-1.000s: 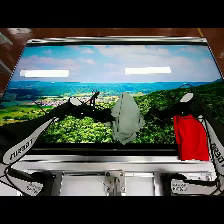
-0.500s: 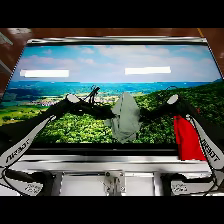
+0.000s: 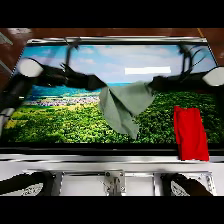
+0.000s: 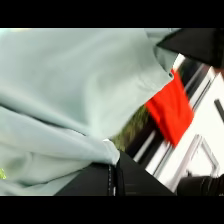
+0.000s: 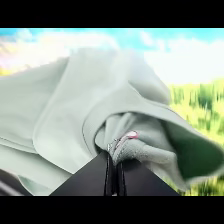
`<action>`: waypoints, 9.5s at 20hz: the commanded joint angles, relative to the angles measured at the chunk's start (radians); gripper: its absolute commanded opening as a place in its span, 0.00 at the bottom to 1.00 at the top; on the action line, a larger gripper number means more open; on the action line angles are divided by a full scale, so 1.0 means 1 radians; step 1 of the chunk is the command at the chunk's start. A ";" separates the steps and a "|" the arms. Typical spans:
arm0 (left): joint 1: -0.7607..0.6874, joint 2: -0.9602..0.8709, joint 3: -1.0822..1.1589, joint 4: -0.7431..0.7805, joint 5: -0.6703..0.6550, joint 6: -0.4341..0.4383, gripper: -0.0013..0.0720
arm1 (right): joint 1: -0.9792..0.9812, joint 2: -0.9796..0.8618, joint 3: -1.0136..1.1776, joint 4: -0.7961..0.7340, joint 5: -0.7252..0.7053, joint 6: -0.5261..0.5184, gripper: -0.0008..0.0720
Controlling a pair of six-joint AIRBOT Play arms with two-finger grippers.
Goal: Fold the shirts.
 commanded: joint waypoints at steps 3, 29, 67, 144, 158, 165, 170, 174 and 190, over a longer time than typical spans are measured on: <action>0.077 0.178 0.309 0.059 -0.033 -0.080 0.06 | 0.000 0.245 0.277 -0.001 -0.045 0.039 0.10; 0.084 0.351 0.078 0.762 -0.319 -0.226 0.06 | 0.000 0.124 0.189 -0.293 0.431 0.325 0.10; 0.555 0.192 -1.035 0.345 -0.112 -0.114 1.00 | -0.396 -0.378 -0.058 -0.130 0.278 -0.003 0.92; 0.558 0.539 -0.270 0.623 -0.265 -0.249 0.06 | -0.266 0.283 -0.111 -0.268 0.111 0.067 0.10; 0.498 -0.090 -0.291 0.286 0.362 -0.241 0.06 | -0.142 -0.388 -0.135 0.191 -0.584 -0.206 0.10; 0.522 -0.196 -0.272 0.338 0.039 -0.252 0.95 | -0.083 -0.412 -0.124 0.164 -0.430 -0.160 0.95; 0.759 -0.148 -0.270 0.555 -0.481 -0.160 0.93 | -0.289 -0.241 -0.124 -0.245 0.105 -0.055 0.78; 0.863 -0.067 -0.507 0.518 -0.422 -0.094 0.96 | -0.481 -0.218 -0.270 -0.125 0.379 -0.082 0.80; 0.732 -0.154 -0.790 0.248 -0.127 -0.008 0.56 | -0.520 -0.218 -0.430 0.137 0.269 -0.102 0.80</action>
